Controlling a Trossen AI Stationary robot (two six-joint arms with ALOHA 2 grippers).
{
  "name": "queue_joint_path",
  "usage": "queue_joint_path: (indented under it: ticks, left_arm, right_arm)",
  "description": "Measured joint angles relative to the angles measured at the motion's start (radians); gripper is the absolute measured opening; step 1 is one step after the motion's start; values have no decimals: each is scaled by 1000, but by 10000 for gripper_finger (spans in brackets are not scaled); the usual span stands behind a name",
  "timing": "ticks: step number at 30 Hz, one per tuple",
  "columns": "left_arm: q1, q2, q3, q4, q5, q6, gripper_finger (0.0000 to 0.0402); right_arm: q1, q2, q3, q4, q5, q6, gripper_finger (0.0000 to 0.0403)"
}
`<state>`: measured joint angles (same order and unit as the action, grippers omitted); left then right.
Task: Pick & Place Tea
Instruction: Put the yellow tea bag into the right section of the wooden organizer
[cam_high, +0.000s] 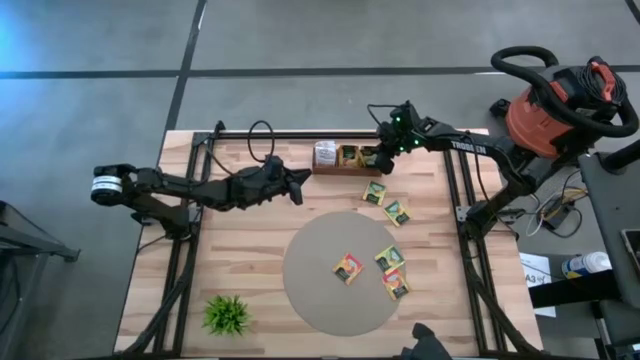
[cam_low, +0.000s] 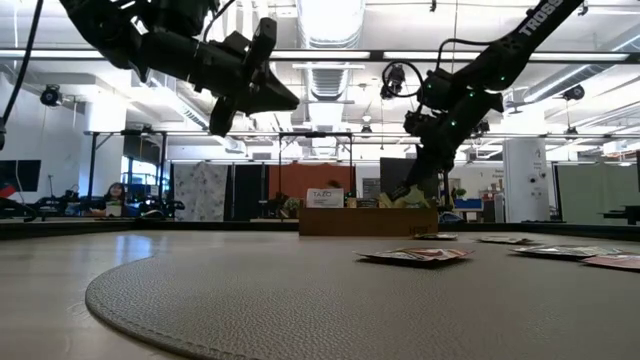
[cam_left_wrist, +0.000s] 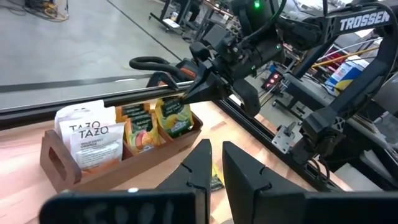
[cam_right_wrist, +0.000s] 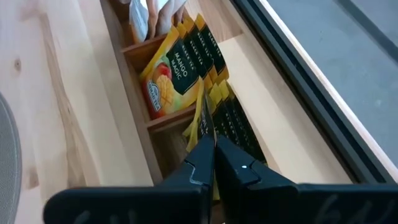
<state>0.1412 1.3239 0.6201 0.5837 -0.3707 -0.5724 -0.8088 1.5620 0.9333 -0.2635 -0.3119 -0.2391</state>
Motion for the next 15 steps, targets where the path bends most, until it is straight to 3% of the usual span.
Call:
queue_joint_path:
  ticks: [9,15]
  left_arm:
    - [8,0,-1,-1,0,-1,35]
    - [8,0,-1,-1,0,-2,35]
  right_arm:
    - [-1,0,-6,12,-11,28,8]
    - [-3,-1,-10,-105,-1,-10,8]
